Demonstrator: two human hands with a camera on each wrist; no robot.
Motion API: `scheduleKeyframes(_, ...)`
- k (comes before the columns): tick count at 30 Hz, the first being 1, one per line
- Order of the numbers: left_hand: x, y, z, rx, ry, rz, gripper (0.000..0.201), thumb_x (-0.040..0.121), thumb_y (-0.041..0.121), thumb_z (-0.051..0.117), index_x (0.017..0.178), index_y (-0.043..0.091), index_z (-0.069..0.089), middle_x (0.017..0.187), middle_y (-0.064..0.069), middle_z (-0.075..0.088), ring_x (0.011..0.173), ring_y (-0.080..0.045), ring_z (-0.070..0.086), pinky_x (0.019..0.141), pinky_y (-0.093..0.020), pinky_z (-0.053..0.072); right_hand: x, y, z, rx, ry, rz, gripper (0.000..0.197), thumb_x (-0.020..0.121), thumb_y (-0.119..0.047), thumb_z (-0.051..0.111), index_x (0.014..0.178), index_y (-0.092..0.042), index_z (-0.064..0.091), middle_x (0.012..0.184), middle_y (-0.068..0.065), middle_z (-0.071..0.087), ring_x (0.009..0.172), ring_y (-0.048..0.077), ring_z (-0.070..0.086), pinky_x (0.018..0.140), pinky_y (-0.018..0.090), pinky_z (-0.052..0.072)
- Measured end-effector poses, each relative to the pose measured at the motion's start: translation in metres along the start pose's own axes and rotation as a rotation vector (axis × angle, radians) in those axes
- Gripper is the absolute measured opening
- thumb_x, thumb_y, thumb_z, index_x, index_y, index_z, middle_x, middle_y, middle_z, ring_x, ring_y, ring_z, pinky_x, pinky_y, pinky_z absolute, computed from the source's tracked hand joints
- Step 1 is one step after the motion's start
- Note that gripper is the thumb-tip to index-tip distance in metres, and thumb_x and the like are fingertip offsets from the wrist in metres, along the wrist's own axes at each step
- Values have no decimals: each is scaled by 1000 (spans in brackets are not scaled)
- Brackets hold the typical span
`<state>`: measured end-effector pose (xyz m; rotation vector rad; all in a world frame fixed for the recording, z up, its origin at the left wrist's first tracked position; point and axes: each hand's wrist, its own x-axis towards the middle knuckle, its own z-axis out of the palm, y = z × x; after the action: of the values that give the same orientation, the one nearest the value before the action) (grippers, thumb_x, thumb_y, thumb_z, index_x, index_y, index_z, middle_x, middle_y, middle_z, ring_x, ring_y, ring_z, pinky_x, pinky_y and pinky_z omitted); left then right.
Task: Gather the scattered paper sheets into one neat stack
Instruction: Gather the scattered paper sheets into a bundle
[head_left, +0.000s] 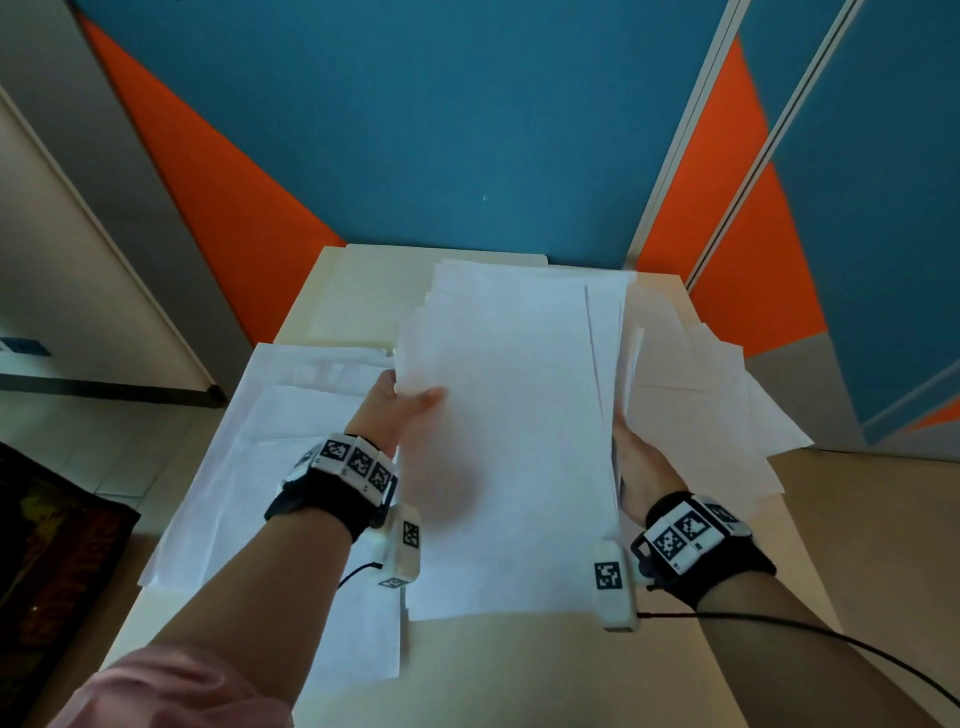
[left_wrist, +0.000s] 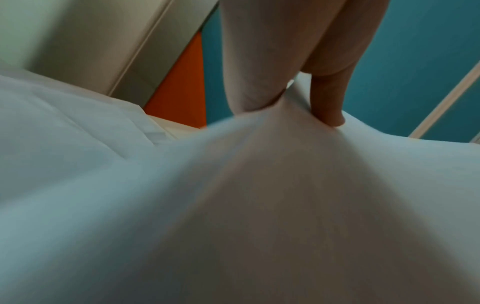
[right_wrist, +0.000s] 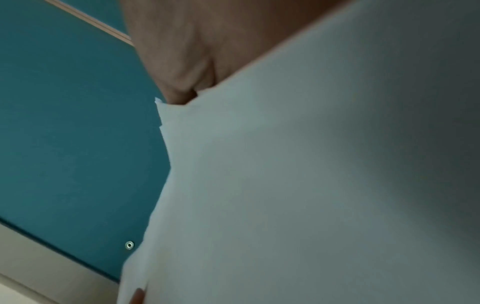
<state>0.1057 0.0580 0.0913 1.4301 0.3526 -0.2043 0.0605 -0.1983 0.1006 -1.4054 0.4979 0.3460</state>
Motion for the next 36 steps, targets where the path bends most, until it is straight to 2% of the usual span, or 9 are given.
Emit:
scheduleKeyframes(3, 4, -13, 8, 4, 25, -12, 49, 79, 9, 69, 124, 2, 52, 118, -23, 63, 107, -41, 61, 93, -57, 48, -1, 0, 0, -6, 11, 26, 60, 83, -60, 46, 128, -20, 51, 125, -1, 58, 122, 21, 51, 104, 42, 41)
scheduleKeyframes(5, 3, -19, 14, 13, 19, -13, 44, 79, 11, 69, 120, 2, 57, 117, -23, 65, 106, -40, 62, 93, -57, 49, 3, 4, 1, -181, 26, -10, 59, 83, -40, 62, 133, -12, 46, 131, 0, 53, 127, 22, 47, 111, 41, 32)
scheduleKeyframes(8, 2, -30, 16, 43, 20, -15, 46, 79, 14, 69, 122, 3, 56, 115, -19, 66, 102, -36, 64, 91, -53, 51, 9, 11, 3, -363, 86, -39, 44, 85, -12, 63, 127, -5, 51, 122, 4, 58, 108, 20, 53, 99, 31, 37)
scheduleKeyframes(12, 1, -46, -4, 261, 77, -44, 44, 87, 28, 61, 123, 5, 53, 100, -8, 64, 83, -21, 61, 73, -30, 49, 15, 9, 0, -373, 128, -56, 42, 88, -6, 59, 128, -1, 50, 121, 12, 58, 103, 18, 49, 93, 27, 35)
scheduleKeyframes(15, 0, -63, -44, 549, 223, -84, 47, 87, 26, 61, 128, 5, 52, 124, -16, 58, 111, -31, 57, 90, -33, 44, 21, 5, -1, -366, 168, -61, 42, 87, -7, 60, 128, -1, 50, 130, 14, 56, 108, 22, 51, 95, 28, 35)
scheduleKeyframes(19, -12, -80, -97, 842, 442, -246, 47, 85, 16, 60, 130, 13, 51, 137, -15, 40, 121, -34, 46, 97, -41, 44, 25, 0, 10, -365, 173, -81, 41, 88, -6, 59, 127, 1, 51, 131, 16, 55, 122, 28, 50, 95, 28, 34)
scheduleKeyframes(27, -37, -92, -155, 933, 633, -658, 108, 60, 43, 82, 141, -1, 25, 144, -23, 35, 133, -37, 37, 107, -50, 36, 32, 8, 38, -431, 125, -75, 43, 87, -6, 59, 129, -1, 50, 132, 15, 56, 121, 29, 51, 100, 33, 36)
scheduleKeyframes(32, -31, -87, -172, 873, 500, -569, 56, 74, 24, 76, 118, -6, 58, 118, -21, 64, 107, -33, 62, 84, -33, 48, 33, 10, 47, -447, 133, -59, 45, 87, -7, 61, 129, -2, 49, 133, 14, 55, 121, 30, 51, 107, 39, 37)
scheduleKeyframes(36, -25, -78, -173, 1011, 496, -489, 61, 84, 33, 64, 135, 5, 47, 139, -17, 48, 126, -32, 47, 99, -38, 41, 31, 10, 48, -449, 140, -54, 42, 88, -3, 58, 128, 1, 49, 131, 16, 55, 120, 30, 51, 95, 31, 37)
